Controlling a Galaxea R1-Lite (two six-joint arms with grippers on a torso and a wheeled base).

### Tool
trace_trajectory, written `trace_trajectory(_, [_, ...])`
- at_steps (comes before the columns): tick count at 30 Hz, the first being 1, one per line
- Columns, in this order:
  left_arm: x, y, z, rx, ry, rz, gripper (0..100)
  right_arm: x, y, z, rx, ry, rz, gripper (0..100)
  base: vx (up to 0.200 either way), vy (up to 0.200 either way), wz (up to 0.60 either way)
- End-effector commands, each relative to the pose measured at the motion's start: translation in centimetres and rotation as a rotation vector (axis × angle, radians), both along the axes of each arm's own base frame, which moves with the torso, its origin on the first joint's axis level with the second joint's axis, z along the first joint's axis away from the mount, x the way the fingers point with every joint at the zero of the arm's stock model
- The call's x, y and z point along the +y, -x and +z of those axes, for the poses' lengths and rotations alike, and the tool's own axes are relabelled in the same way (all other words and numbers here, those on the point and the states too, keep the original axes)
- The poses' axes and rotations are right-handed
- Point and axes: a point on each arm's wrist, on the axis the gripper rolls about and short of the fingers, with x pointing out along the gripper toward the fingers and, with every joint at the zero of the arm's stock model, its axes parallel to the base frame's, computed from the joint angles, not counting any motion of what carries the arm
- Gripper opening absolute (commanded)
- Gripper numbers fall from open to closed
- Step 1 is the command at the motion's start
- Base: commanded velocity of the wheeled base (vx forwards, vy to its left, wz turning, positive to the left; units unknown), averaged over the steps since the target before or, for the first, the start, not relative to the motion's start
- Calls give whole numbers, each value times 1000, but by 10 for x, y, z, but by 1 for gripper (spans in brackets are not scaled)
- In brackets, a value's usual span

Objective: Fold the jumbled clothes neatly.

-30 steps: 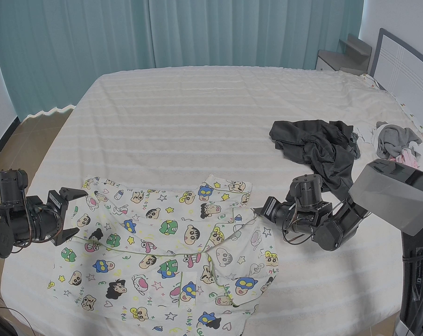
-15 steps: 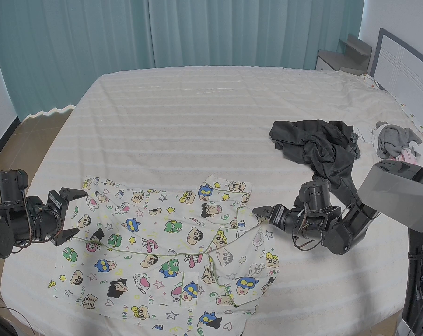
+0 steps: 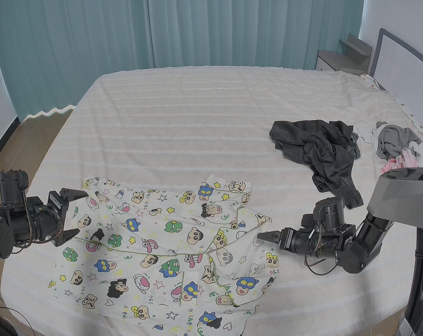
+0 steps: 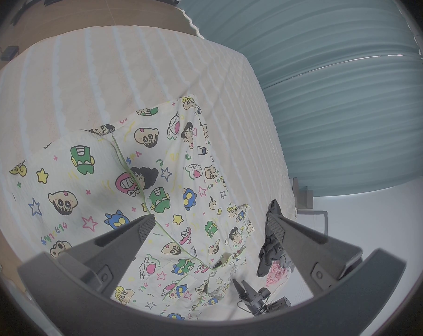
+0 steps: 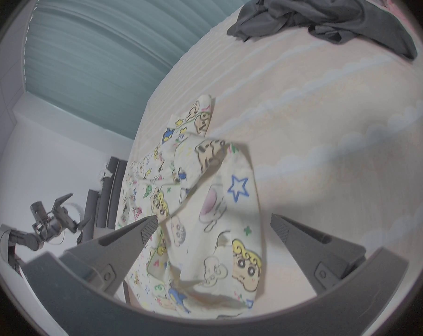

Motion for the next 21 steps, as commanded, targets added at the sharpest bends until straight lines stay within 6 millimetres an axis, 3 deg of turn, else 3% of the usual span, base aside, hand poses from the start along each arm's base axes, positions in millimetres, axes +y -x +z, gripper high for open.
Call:
trace_trajectory(1, [0,0,0,2,2,2,100,-1,9,-3,20,0,46,100,0,0,0])
trace_trajectory(8, [0,0,0,1,2,2,100,7,6,-9,40,-21,101,100,0,0,0])
trace_trajectory(9, [0,0,0,1,2,2,100,9,5,-9,40,-21,107,0,0,0,0])
trace_trajectory(21, [0,0,0,-1,2,2,100,-4,6,-8,80,-4,68,0,0,0,0])
